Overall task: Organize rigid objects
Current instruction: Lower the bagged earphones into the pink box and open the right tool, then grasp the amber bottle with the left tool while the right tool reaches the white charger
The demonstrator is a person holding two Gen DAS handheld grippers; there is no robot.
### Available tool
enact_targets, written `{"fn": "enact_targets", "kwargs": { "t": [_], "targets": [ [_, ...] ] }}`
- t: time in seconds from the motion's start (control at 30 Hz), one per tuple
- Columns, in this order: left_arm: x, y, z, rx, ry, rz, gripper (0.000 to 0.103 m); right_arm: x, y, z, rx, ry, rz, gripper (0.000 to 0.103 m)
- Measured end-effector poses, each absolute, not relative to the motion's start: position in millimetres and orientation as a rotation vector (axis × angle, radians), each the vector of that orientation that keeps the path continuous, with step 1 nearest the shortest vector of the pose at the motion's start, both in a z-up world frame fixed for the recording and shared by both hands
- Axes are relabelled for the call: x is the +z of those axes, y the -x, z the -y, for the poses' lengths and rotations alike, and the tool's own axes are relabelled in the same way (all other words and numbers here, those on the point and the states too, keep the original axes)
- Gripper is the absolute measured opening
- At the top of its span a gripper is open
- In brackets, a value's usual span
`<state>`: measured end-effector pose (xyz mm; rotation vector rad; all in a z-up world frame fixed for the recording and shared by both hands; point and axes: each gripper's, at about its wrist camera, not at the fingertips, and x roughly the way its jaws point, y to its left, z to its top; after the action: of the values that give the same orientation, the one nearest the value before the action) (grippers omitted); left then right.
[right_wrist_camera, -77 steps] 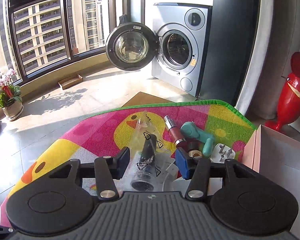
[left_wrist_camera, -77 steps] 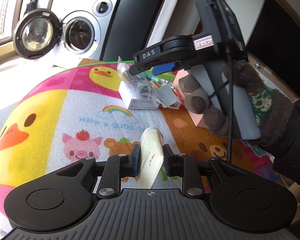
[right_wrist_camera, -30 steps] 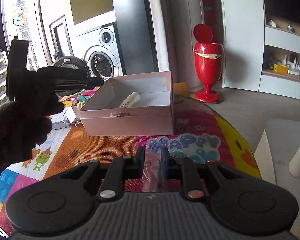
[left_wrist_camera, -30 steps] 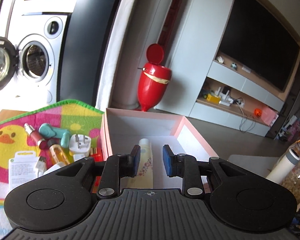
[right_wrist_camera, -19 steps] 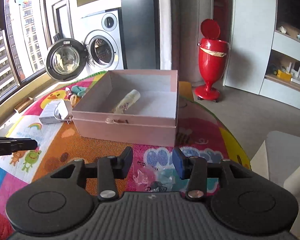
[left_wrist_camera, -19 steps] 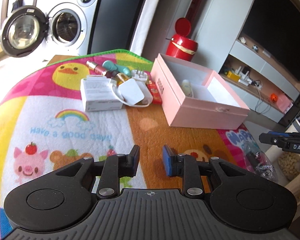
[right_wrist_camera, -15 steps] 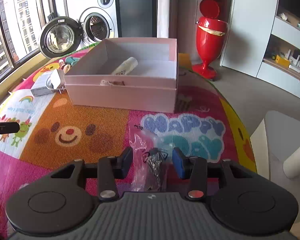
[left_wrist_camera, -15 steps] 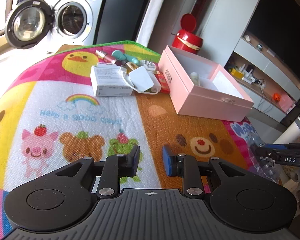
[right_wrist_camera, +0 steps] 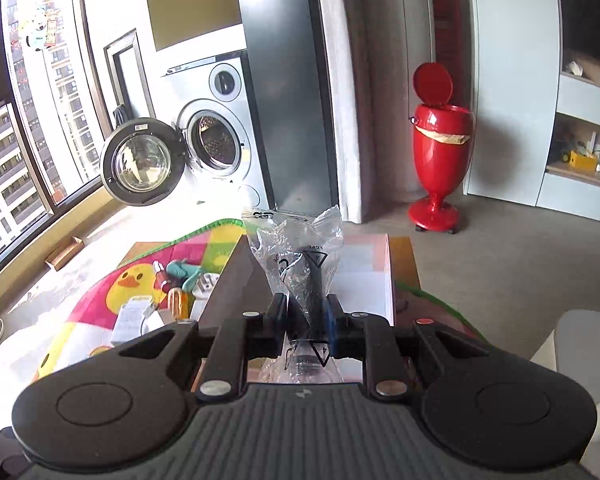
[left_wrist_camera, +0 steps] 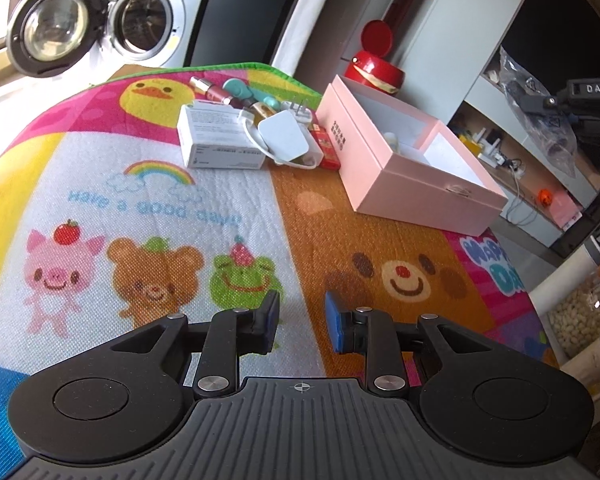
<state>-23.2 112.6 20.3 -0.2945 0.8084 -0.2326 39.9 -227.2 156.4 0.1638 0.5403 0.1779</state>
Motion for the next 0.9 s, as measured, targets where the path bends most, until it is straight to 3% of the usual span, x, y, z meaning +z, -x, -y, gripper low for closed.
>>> {"fn": "enact_targets", "kwargs": {
  "t": [0.2,0.4,0.47,0.63,0.9],
  "targets": [
    [20,28,-130,-0.187,0.304,-0.805,0.027,130,-121,206,0.076,-0.115,-0.612,0.019],
    [21,21,-147,-0.145,0.330,-0.789,0.027,83,-138,193,0.044,-0.056,-0.704,0.021],
    [21,16,-151,-0.131,0.338,-0.779,0.027,85,-127,177,0.049,0.024,-0.665,0.027],
    [20,7,-159,-0.108,0.368,-0.765,0.027,112,-91,124,0.243,0.130,-0.540,0.063],
    [20,14,-175,-0.083,0.400,-0.751,0.027,103,-128,26,0.436,0.099,-0.702,0.066]
  ]
}}
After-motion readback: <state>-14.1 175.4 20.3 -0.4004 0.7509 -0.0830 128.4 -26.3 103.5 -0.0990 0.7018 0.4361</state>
